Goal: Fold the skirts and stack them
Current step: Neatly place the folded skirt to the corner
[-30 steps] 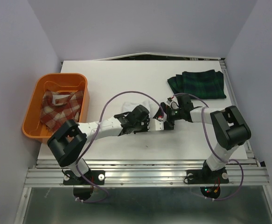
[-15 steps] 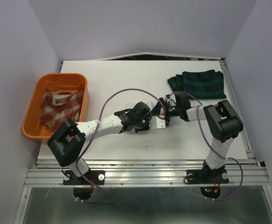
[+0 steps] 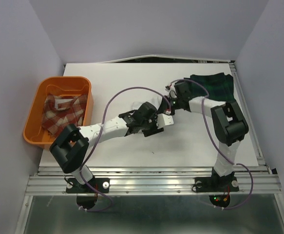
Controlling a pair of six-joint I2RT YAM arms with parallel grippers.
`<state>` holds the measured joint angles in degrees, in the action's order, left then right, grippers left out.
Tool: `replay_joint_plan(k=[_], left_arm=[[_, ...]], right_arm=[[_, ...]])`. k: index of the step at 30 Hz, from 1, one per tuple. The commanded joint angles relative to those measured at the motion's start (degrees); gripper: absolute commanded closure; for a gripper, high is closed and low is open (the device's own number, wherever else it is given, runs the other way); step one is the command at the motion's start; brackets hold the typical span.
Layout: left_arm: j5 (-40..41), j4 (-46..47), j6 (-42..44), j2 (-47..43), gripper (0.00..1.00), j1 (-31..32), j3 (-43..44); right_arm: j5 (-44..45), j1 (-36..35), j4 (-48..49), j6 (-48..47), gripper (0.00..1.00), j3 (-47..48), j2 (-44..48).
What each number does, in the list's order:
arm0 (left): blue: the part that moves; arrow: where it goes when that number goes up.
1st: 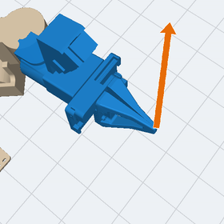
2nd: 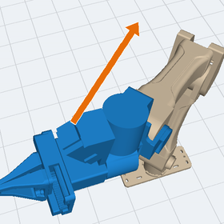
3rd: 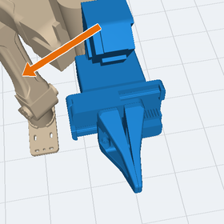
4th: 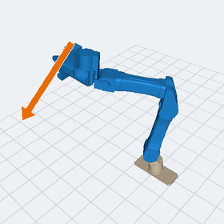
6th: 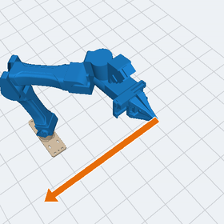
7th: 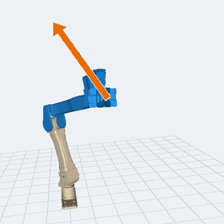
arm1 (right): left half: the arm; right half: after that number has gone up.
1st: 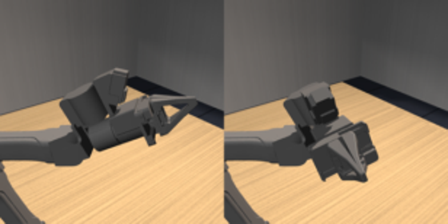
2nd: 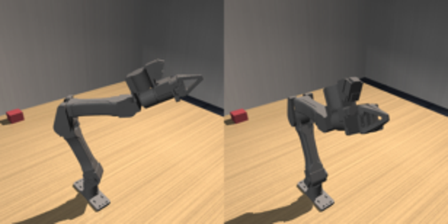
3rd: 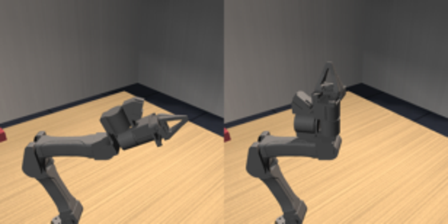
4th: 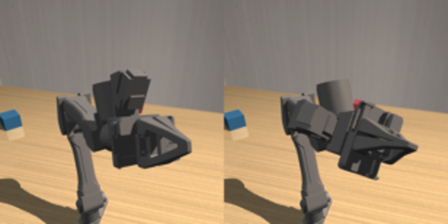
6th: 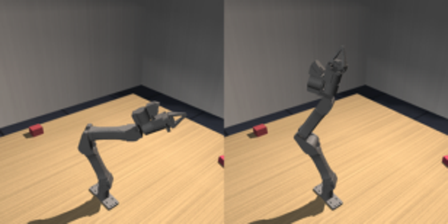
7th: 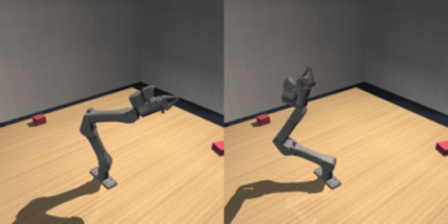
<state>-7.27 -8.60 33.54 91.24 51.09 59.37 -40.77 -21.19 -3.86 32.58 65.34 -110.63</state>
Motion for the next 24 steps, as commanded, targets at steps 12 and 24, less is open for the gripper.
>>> replay_joint_plan(k=[12, 24], left_arm=[[-3.4, -8.2, -5.2, -12.3, 0.36, -9.9, 5.4], [-4.4, -8.4, -4.4, -13.0, 0.36, -11.5, 2.9]], right_arm=[[17.0, 13.3, -49.7, -53.7, 0.99, 45.7, -13.7], [16.3, 22.4, -63.6, -64.3, 0.99, 65.5, -16.5]])
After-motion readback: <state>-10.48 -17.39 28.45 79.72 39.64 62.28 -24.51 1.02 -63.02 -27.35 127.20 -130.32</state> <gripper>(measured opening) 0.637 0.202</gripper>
